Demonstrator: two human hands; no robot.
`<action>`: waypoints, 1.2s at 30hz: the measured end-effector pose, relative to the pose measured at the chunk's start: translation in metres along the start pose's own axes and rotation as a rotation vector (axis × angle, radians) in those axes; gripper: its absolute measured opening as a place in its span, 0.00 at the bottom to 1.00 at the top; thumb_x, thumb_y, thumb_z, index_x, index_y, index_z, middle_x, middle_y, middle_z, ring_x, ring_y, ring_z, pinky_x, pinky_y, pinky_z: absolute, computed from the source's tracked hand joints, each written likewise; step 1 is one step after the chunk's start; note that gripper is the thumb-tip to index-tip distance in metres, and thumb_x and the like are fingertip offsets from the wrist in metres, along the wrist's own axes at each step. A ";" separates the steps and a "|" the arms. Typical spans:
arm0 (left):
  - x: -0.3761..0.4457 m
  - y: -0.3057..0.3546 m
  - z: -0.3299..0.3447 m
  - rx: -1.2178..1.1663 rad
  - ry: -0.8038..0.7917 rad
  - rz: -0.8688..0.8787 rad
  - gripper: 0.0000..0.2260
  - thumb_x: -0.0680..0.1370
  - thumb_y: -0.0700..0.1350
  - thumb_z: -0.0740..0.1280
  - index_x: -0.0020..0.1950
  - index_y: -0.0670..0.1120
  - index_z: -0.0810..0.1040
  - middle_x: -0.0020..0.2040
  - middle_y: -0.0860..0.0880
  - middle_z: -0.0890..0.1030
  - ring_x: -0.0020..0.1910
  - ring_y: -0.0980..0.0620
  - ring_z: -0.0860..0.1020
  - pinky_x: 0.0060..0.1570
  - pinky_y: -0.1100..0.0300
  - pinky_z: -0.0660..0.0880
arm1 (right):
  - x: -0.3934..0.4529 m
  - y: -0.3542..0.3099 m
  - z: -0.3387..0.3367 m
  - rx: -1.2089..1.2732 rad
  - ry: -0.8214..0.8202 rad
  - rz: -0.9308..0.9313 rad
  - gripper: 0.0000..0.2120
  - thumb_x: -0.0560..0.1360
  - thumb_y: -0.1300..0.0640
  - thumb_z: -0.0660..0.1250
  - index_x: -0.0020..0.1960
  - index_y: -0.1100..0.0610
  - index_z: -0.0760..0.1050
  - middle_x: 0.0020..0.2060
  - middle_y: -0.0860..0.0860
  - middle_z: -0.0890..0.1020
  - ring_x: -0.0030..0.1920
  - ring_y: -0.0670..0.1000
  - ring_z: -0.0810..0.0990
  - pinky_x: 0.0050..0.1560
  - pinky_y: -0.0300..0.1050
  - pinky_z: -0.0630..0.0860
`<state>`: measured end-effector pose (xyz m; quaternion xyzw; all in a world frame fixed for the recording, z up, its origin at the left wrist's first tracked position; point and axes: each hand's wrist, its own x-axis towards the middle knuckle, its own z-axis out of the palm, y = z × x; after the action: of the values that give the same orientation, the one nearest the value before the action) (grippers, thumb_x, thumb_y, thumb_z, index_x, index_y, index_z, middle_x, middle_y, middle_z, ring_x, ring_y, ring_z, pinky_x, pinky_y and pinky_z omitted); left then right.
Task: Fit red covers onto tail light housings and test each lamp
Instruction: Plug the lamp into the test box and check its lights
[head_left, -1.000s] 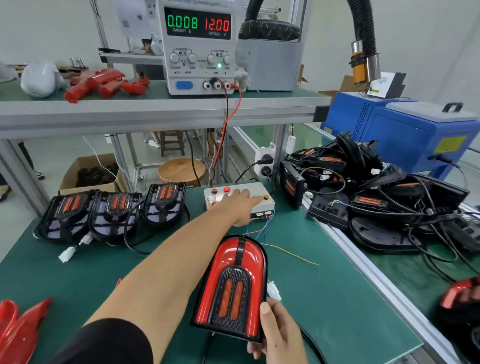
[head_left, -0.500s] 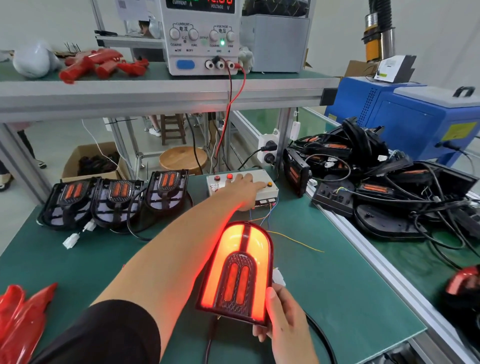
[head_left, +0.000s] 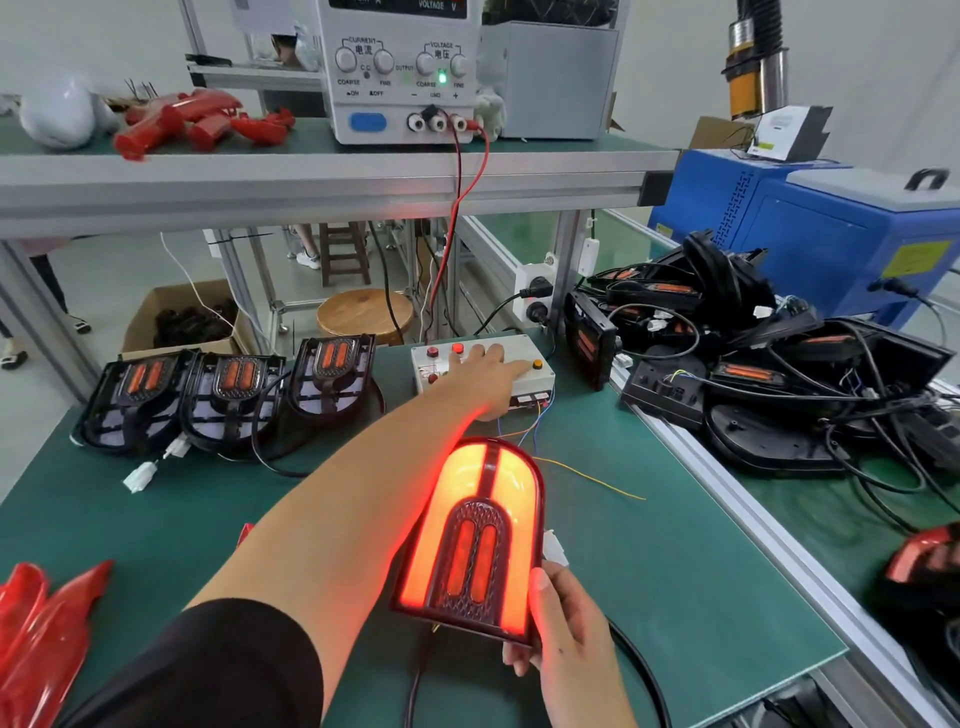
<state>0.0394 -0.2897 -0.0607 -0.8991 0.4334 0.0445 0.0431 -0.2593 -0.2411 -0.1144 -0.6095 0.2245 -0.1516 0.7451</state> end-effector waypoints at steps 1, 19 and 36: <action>0.000 0.000 0.000 -0.003 -0.002 -0.001 0.34 0.80 0.40 0.61 0.83 0.59 0.54 0.76 0.42 0.62 0.75 0.37 0.60 0.74 0.32 0.58 | 0.000 0.000 0.000 0.000 0.002 0.004 0.11 0.85 0.59 0.57 0.56 0.64 0.76 0.28 0.62 0.78 0.25 0.53 0.74 0.28 0.44 0.70; -0.114 -0.014 -0.013 -0.649 0.413 -0.007 0.18 0.81 0.38 0.62 0.71 0.45 0.78 0.71 0.47 0.78 0.72 0.49 0.72 0.69 0.62 0.62 | 0.005 0.006 0.006 -0.191 -0.036 0.033 0.16 0.84 0.50 0.62 0.44 0.56 0.82 0.26 0.53 0.77 0.25 0.51 0.74 0.27 0.42 0.70; -0.225 0.061 0.004 -0.777 0.403 -0.117 0.07 0.80 0.44 0.66 0.48 0.49 0.84 0.36 0.58 0.81 0.37 0.59 0.77 0.42 0.62 0.73 | 0.002 -0.016 -0.021 -1.036 0.446 -0.289 0.12 0.81 0.43 0.63 0.51 0.50 0.79 0.48 0.49 0.78 0.51 0.55 0.77 0.46 0.49 0.73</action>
<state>-0.1481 -0.1526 -0.0411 -0.8623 0.3327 0.0254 -0.3809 -0.2673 -0.2633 -0.1022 -0.8722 0.3356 -0.2469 0.2563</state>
